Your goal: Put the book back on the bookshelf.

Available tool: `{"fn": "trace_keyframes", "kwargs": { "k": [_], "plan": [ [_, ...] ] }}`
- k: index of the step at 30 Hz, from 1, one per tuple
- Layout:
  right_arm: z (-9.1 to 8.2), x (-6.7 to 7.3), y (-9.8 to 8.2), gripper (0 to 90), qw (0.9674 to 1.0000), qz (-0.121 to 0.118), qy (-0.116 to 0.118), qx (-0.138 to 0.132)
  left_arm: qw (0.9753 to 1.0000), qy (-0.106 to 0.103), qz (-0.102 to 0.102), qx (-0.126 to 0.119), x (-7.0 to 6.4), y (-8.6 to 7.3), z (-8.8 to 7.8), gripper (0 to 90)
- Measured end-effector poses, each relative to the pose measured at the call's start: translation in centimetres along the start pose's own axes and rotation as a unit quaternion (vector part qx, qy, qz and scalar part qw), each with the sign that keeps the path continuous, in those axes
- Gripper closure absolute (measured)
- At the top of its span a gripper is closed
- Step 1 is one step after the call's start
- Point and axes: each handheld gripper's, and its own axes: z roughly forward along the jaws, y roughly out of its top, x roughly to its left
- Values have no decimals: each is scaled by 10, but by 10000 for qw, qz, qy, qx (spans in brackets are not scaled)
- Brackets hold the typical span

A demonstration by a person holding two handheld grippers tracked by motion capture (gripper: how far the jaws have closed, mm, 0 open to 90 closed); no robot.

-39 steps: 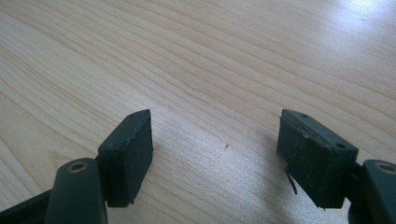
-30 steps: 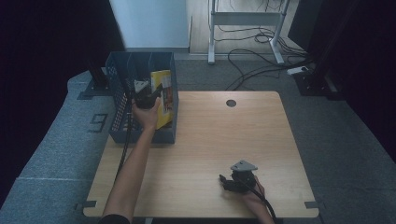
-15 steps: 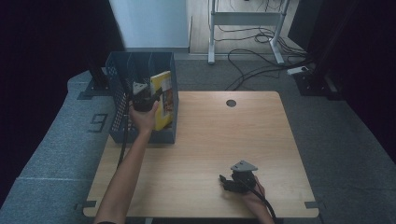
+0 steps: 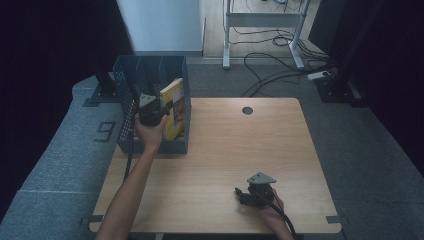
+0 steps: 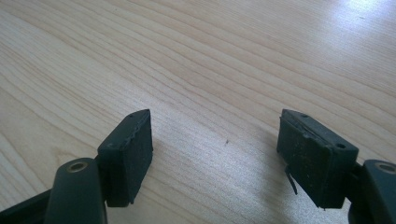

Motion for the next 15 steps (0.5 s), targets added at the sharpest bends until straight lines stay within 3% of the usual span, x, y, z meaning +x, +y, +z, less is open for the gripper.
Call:
{"fn": "trace_keyframes", "kwargs": {
  "k": [15],
  "plan": [
    [0,0,0,263,10000,0,1,1,9999,70,-115,70,9,0,-2,703]
  ]
}}
